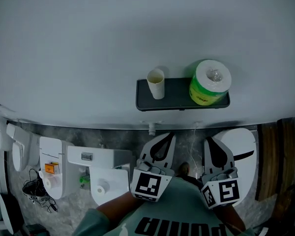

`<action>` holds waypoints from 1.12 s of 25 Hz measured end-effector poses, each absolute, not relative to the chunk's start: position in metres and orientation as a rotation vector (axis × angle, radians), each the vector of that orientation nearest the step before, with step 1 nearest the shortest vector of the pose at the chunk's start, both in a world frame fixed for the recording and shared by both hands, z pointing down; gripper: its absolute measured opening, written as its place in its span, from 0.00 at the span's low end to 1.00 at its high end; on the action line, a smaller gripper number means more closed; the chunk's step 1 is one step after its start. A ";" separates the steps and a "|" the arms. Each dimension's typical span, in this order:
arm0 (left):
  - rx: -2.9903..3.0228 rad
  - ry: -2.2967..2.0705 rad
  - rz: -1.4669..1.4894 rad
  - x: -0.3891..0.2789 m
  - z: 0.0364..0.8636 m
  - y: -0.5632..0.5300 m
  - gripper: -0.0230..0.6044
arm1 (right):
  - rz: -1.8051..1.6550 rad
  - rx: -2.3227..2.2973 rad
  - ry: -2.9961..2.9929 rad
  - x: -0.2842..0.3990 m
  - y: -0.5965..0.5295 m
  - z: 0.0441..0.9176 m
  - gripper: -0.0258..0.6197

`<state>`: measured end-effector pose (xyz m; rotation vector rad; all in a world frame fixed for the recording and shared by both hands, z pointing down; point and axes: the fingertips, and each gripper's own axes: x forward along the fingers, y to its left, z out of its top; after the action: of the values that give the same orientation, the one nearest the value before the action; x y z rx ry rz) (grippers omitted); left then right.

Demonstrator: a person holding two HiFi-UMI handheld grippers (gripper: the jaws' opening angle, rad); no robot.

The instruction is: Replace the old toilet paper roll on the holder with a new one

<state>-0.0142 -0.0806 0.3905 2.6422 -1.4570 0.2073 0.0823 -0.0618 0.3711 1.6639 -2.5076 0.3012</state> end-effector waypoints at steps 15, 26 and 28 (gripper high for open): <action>2.658 -1.475 0.265 -0.009 0.396 -0.072 0.04 | 0.305 1.639 -2.529 0.082 -0.063 0.376 0.06; 2.656 -1.450 0.259 -0.010 0.393 -0.075 0.04 | 0.282 1.647 -2.525 0.079 -0.065 0.370 0.06; 2.666 -1.451 0.248 -0.011 0.392 -0.076 0.04 | 0.278 1.652 -2.521 0.079 -0.065 0.370 0.06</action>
<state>-0.0106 -0.0765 0.3917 2.6662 -1.4512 0.2479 0.0786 -0.0652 0.3701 1.6518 -2.5212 0.2785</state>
